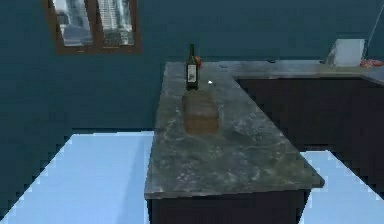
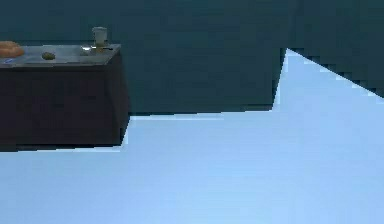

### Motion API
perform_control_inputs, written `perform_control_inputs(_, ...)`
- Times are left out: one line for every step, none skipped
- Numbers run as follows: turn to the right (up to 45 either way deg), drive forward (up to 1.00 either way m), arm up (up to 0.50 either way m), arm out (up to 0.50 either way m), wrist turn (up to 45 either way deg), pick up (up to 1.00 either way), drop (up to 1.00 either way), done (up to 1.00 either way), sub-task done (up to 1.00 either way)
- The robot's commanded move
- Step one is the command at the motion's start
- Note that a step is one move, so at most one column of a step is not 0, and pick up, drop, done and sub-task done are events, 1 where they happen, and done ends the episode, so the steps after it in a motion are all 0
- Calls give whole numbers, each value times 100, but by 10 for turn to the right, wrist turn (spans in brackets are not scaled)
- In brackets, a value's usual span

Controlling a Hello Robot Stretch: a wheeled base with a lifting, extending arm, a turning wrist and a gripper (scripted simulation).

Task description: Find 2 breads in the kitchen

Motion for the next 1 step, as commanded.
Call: perform_control_inputs(0,0,0,0,0,0,0,0,100)
